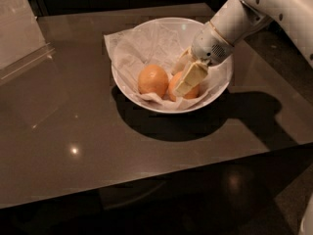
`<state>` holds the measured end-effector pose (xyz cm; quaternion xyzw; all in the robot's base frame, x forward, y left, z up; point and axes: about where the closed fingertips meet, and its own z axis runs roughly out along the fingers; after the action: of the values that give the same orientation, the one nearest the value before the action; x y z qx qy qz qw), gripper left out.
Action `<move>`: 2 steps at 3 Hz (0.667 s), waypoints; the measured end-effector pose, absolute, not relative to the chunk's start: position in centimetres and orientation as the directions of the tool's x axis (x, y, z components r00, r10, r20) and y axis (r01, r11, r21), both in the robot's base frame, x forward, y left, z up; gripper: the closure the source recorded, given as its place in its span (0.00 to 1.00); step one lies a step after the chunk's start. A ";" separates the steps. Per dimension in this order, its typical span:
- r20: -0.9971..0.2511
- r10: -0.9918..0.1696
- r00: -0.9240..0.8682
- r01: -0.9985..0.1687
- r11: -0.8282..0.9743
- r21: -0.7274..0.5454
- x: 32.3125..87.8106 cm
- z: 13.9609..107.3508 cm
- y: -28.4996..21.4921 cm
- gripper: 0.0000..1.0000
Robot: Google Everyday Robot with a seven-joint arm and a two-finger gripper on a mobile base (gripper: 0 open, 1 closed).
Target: Pick orange from white bowl
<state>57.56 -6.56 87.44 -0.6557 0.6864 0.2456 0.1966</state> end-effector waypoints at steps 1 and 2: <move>-0.591 -0.803 -0.076 -0.994 0.017 0.105 57.7 86.7 -6.5 0.42; -0.592 -0.803 -0.077 -0.994 0.017 0.105 57.7 87.0 -6.5 0.29</move>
Offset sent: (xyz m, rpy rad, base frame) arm -0.0028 -0.0050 -0.0423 0.0284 0.1455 0.0091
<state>57.69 -6.50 86.96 -0.6529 0.6880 0.2550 0.1879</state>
